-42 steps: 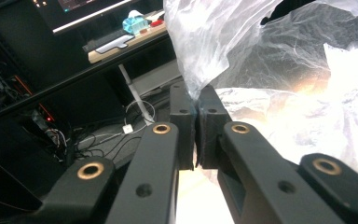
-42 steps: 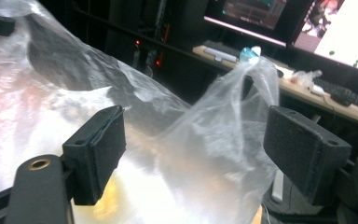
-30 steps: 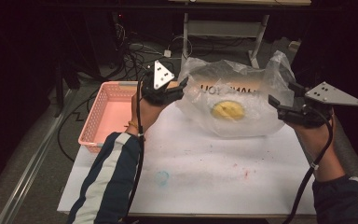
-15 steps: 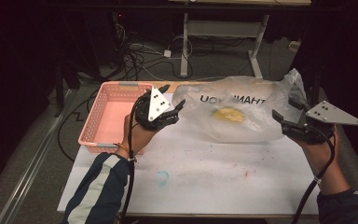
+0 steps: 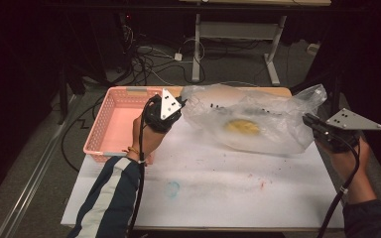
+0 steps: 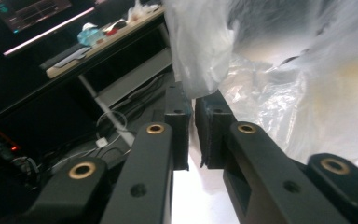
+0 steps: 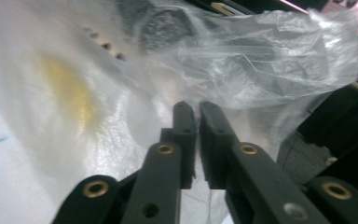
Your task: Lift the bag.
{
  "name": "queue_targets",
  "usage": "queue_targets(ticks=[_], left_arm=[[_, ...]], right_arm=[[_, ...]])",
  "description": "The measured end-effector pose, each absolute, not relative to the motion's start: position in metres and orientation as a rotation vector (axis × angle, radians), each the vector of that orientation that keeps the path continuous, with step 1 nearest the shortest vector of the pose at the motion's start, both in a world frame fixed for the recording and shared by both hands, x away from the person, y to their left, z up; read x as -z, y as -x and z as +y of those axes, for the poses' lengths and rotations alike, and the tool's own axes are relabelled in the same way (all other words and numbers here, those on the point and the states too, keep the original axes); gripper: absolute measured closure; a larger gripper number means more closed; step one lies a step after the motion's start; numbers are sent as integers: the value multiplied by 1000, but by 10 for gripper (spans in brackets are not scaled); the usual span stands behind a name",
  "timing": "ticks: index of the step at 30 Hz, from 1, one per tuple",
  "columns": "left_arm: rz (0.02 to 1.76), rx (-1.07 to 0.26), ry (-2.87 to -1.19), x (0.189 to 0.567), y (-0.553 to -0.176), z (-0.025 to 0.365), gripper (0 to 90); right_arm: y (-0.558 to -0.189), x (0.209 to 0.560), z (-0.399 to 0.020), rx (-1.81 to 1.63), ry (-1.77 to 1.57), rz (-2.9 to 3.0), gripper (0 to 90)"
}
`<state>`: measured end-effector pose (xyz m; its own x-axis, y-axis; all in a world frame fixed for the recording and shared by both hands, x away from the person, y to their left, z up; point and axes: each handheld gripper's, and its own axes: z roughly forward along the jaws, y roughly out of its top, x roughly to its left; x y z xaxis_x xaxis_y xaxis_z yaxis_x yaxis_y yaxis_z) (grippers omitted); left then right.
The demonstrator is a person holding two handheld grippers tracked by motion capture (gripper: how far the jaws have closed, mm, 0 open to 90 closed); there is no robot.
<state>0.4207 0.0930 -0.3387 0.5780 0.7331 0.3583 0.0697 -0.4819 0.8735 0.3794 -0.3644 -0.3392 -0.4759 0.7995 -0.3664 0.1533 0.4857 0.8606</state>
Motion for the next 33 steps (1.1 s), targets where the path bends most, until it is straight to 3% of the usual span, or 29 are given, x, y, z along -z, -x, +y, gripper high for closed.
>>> queue_targets(ticks=[9, 17, 24, 28, 33], left_arm=[[667, -1024, -1869, 316, -431, 95, 875], [601, -1116, -1706, 258, -398, 110, 875], [607, -1076, -1685, 255, -392, 112, 869], [626, -1045, -1720, 271, -400, 107, 832], [664, -976, -1749, 292, -413, 104, 622]], right_arm=[[-405, 320, -367, -965, -812, 1795, 900], [-376, 259, -356, -1022, -709, 1658, 900], [-369, 247, -343, -1032, -667, 1665, 900], [-384, 260, -334, -1012, -687, 1704, 900], [-404, 277, -330, -999, -737, 1732, 900]])
